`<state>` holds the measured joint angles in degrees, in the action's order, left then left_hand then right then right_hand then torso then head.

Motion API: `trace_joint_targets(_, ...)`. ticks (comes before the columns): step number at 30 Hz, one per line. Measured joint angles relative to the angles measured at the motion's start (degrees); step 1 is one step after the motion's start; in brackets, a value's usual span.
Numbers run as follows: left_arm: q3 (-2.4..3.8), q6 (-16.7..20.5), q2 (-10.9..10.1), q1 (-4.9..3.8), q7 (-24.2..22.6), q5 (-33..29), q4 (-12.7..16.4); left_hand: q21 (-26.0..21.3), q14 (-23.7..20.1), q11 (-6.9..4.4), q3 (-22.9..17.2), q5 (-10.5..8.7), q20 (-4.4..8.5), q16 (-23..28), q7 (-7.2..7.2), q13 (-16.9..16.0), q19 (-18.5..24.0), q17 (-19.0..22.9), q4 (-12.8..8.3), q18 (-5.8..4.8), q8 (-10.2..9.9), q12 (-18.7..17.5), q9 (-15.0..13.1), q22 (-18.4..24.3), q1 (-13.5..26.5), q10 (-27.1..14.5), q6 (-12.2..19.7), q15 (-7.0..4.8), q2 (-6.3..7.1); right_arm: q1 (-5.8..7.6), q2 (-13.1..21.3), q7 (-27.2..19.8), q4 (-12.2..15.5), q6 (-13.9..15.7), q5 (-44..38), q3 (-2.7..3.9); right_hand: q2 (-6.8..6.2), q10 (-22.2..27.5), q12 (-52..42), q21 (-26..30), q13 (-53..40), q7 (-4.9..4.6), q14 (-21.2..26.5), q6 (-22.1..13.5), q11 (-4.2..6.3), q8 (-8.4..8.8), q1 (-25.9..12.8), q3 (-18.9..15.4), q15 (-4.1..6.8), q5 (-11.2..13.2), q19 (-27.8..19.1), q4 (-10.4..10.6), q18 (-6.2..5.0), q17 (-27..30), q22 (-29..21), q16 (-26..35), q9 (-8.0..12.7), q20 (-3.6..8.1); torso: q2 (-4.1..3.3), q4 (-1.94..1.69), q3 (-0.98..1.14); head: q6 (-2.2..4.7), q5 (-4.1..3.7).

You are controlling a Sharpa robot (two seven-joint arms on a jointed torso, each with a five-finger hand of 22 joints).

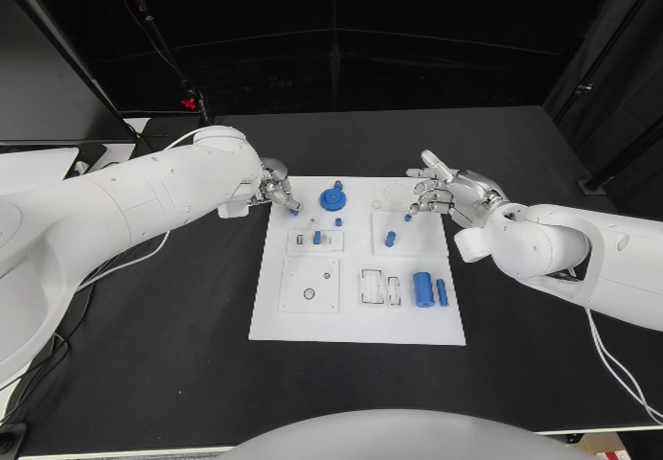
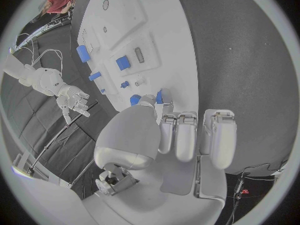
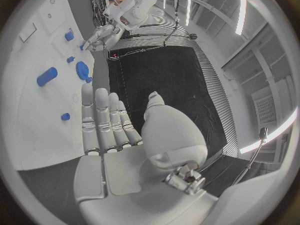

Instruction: Assemble the parts on the task board

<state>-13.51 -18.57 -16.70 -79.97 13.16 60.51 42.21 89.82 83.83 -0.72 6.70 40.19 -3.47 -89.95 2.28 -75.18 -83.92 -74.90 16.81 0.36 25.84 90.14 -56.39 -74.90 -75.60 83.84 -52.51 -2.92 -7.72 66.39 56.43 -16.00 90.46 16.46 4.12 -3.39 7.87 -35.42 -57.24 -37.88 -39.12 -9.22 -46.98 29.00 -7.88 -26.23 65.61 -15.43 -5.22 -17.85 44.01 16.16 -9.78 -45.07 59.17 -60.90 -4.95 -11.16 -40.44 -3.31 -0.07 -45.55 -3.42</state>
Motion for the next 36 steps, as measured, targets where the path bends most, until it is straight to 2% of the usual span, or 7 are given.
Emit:
trace_joint_targets(8,0.0,0.0,0.0,0.02,-0.4,-0.2,0.0,0.0,0.1,0.01,-5.5,0.64,0.0,0.0,0.33,0.3,0.0,0.0,0.0,0.01,-0.4,-0.1,-0.3,0.0,-1.7,0.0,0.3,0.06,1.66,0.0,0.1,0.1,0.0,0.0,0.0,0.0,0.0,0.0,0.0,0.0,0.0,0.0,0.0,0.0,0.0,0.0,0.0,0.0,0.0,0.0,0.0,0.0,0.0,0.0,0.0,0.0,0.0,0.0,0.01,0.0,0.03,-0.01,-0.15)
trace_joint_targets(14,-0.01,0.0,-0.1,0.03,-0.7,-0.4,0.0,0.0,0.1,0.1,-9.6,0.59,0.0,0.0,0.59,0.3,0.0,0.0,0.0,0.0,-0.6,-0.3,-0.3,0.0,-2.3,0.1,0.1,0.07,2.28,0.0,0.1,0.2,0.0,0.0,0.0,0.0,0.0,0.0,0.0,0.0,0.0,0.0,0.0,0.0,0.0,0.0,0.0,0.0,0.0,0.0,0.0,0.0,0.0,0.0,0.0,0.0,0.0,0.0,-0.01,0.0,0.03,-0.18,-0.22)
trace_joint_targets(28,-0.01,1.7,-1.0,0.03,-2.2,-0.9,0.8,0.0,0.1,0.13,-11.6,0.37,0.0,0.0,0.89,0.1,0.0,0.0,0.8,0.01,-0.4,-0.3,-0.6,0.0,-2.9,0.1,-0.2,0.07,2.86,0.0,0.3,0.3,0.0,0.0,0.0,0.0,0.0,0.2,0.0,0.0,0.1,0.0,0.0,0.0,-0.21,0.0,0.0,0.0,0.0,-0.2,0.0,0.0,0.0,0.1,-0.1,-0.3,0.0,0.0,-0.02,-0.02,0.03,-0.31,-0.16)
trace_joint_targets(32,-0.01,3.1,-2.0,-0.05,-2.8,-1.2,2.2,0.0,0.1,0.14,-12.0,0.4,0.0,0.0,0.89,0.1,0.0,0.0,1.2,0.01,-0.4,-0.3,-0.7,0.0,-3.2,0.1,-0.2,0.07,3.17,0.0,0.3,0.3,-0.1,0.0,0.0,0.0,0.0,0.2,0.0,0.0,0.1,0.0,0.0,0.0,-0.21,0.0,0.0,0.0,0.0,-0.2,0.0,0.0,0.0,0.1,-0.1,-0.3,0.0,0.0,-0.01,-0.05,0.03,-0.35,-0.18)
trace_joint_targets(36,0.0,4.6,-3.5,-0.51,-3.4,-2.1,4.2,0.0,0.1,0.17,-12.3,0.63,0.0,0.0,0.9,0.1,0.0,0.0,1.4,0.0,-0.4,-0.3,-0.7,0.0,-3.2,0.0,-0.2,0.07,3.17,0.0,0.5,0.3,-0.1,0.0,0.0,0.0,0.0,0.2,0.0,0.0,0.1,0.0,0.0,0.0,-0.21,0.0,0.0,0.0,0.0,-0.2,0.0,0.0,0.0,0.1,-0.1,-0.3,0.0,0.0,0.02,-0.1,0.03,-0.4,-0.2)
